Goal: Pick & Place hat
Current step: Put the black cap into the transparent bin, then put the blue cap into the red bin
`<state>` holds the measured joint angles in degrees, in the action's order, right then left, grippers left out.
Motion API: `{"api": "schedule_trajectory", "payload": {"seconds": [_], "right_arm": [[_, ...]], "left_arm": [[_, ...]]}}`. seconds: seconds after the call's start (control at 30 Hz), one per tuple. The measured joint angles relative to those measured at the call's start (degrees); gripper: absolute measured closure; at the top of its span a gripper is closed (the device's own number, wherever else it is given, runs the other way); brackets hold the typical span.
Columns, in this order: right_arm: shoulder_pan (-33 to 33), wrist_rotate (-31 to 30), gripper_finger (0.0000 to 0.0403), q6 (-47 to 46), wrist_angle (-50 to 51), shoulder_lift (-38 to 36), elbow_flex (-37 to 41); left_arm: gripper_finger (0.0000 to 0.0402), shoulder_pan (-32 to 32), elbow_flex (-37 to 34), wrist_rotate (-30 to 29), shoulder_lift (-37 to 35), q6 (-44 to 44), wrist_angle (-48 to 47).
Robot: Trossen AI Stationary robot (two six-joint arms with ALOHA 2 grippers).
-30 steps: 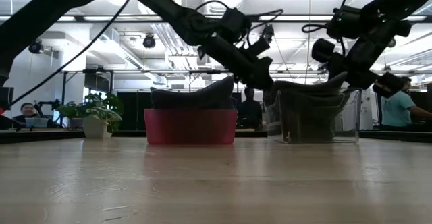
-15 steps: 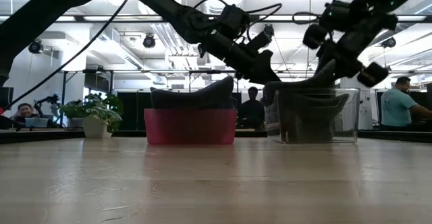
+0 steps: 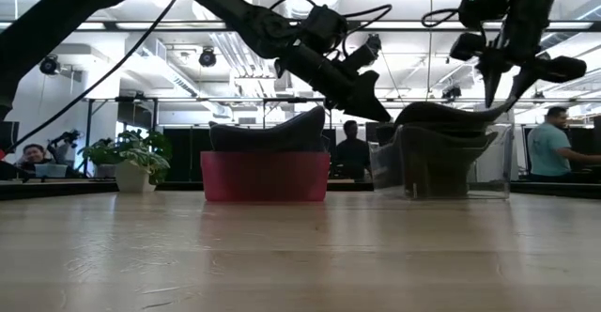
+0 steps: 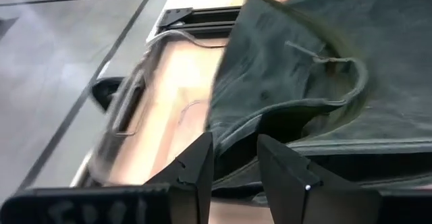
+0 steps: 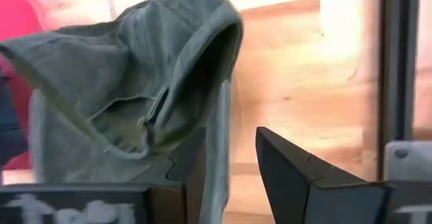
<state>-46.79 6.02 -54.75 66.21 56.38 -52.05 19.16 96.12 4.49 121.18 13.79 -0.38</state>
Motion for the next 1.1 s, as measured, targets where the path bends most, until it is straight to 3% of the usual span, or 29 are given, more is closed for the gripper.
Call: {"api": "schedule_trajectory", "payload": {"seconds": [0.2, 0.37, 0.67, 0.87, 1.1], "right_arm": [[-6.9, -0.1, 0.028, 7.0, -6.1, 3.2, 1.9], [-12.5, 2.7, 0.028, 11.7, -11.9, 6.8, 3.3], [-13.7, 9.9, 0.028, 16.8, -19.8, 16.3, 3.3], [-13.8, 11.0, 0.028, 21.9, -17.1, 18.9, 1.7], [-13.8, 10.4, 0.028, 26.3, -11.5, 15.0, -1.8]], "left_arm": [[0.0292, 0.0, 0.0, -6.4, -1.1, 1.5, -4.9], [0.0292, 0.0, 0.0, -6.8, -1.1, 2.7, -5.7], [0.0292, 0.0, -1.0, -6.9, -1.0, 1.8, -5.8], [0.0292, 0.0, -1.0, -6.9, -1.1, 1.1, -5.7], [0.0292, 0.1, 0.6, -7.0, -1.2, 1.4, -5.3]]}}
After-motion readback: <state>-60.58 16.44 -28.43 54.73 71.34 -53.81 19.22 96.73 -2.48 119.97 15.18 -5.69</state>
